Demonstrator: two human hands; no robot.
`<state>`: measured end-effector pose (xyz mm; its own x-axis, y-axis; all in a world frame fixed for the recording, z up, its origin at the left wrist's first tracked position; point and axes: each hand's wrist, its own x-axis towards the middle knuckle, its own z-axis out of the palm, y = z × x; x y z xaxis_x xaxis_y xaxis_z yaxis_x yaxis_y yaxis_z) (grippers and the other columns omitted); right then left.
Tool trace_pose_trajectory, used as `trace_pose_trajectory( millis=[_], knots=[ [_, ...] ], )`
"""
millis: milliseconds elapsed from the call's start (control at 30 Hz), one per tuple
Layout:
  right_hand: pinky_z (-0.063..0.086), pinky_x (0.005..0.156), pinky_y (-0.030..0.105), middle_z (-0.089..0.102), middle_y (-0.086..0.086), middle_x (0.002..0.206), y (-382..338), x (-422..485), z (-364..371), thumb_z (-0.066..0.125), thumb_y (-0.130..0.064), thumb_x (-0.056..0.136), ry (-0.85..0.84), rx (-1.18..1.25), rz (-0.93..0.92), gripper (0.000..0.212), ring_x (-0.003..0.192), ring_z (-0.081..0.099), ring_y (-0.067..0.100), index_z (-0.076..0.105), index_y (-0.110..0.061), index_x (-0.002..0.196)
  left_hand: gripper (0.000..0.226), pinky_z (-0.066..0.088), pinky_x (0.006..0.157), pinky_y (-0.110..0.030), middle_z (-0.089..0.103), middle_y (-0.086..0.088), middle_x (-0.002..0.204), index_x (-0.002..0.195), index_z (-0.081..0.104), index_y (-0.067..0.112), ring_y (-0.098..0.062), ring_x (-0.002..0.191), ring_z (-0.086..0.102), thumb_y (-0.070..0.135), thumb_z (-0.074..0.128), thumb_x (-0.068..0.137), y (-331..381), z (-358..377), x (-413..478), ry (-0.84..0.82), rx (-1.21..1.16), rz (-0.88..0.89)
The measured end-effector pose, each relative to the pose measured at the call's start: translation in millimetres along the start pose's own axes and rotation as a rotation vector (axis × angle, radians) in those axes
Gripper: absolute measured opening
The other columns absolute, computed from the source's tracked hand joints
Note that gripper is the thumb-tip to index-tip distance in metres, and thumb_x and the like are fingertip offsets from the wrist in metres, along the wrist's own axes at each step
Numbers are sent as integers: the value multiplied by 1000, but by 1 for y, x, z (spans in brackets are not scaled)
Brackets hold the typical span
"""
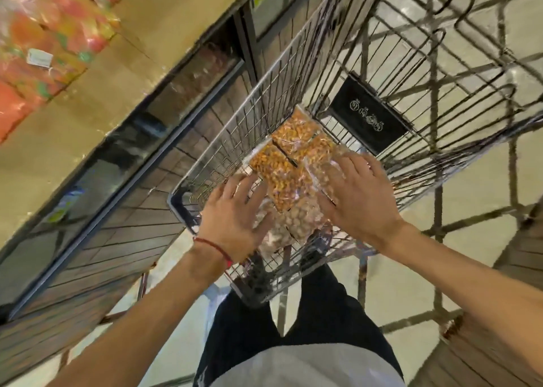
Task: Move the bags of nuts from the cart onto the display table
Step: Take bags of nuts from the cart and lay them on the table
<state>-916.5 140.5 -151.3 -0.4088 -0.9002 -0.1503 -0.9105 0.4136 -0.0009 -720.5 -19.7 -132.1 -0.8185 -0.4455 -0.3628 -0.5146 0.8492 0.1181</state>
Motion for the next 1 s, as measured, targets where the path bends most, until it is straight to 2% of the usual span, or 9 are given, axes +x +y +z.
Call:
trace_pose_trajectory(
  millis=[67, 133, 233, 333, 500, 633, 800, 900, 1000],
  knots=[
    [30, 120, 53, 62, 19, 141, 12, 15, 9, 40, -52, 105, -3, 6, -18, 56, 135, 54, 38, 59, -11, 138, 64, 29, 121, -54, 36, -3, 163, 158, 32, 29, -29, 152, 28, 57, 41, 101, 4, 7, 9, -26, 2, -37],
    [33, 119, 53, 63, 19, 139, 18, 29, 19, 40, -51, 105, -4, 16, -19, 55, 134, 55, 37, 62, -11, 135, 63, 34, 117, -55, 42, -6, 158, 155, 37, 27, -31, 148, 34, 57, 41, 100, 3, 15, 19, -29, 1, -55],
    [37, 119, 54, 62, 19, 137, 20, 52, 34, 36, -54, 104, -78, -5, -11, 59, 135, 54, 37, 60, -10, 134, 62, 38, 114, -57, 46, -7, 155, 152, 43, 25, -31, 146, 38, 57, 41, 99, -2, 28, 36, -45, -22, -82],
    [36, 120, 55, 61, 18, 139, 16, 73, 53, 29, -57, 100, -153, -34, -7, 65, 137, 51, 37, 57, -11, 137, 63, 35, 117, -56, 43, -6, 158, 152, 43, 25, -29, 149, 34, 58, 41, 99, -12, 49, 56, -58, -28, -104],
    [37, 117, 56, 60, 16, 134, 19, 102, 97, 37, -57, 101, -160, -37, -28, 61, 133, 52, 37, 56, -12, 137, 61, 34, 116, -59, 44, -5, 157, 151, 44, 24, -29, 148, 34, 59, 35, 103, -23, 93, 93, -99, -37, -155],
    [42, 112, 56, 63, 19, 130, 32, 119, 135, 47, -51, 100, -110, -8, -69, 54, 126, 57, 37, 61, -8, 131, 57, 44, 107, -53, 47, -6, 154, 145, 48, 21, -28, 140, 43, 57, 37, 102, -25, 134, 127, -129, -134, -144],
    [40, 113, 54, 65, 14, 130, 47, 129, 172, 36, -56, 104, -172, -29, -75, 57, 126, 56, 34, 63, -11, 129, 61, 48, 102, -49, 45, -6, 155, 153, 40, 21, -31, 137, 46, 53, 44, 102, -10, 194, 177, -182, -276, -159],
    [37, 116, 55, 65, 13, 131, 54, 128, 188, 31, -56, 106, -213, -75, -98, 59, 128, 53, 34, 63, -12, 130, 63, 48, 97, -46, 52, -10, 142, 147, 45, 16, -36, 126, 53, 57, 39, 99, 3, 227, 205, -213, -333, -182],
    [39, 117, 62, 67, 17, 127, 58, 125, 200, 43, -48, 101, -165, -36, -112, 54, 128, 55, 39, 64, -9, 131, 64, 43, 107, -47, 45, -8, 152, 151, 40, 17, -35, 135, 45, 52, 52, 98, 12, 249, 219, -271, -298, -209]
  ],
)
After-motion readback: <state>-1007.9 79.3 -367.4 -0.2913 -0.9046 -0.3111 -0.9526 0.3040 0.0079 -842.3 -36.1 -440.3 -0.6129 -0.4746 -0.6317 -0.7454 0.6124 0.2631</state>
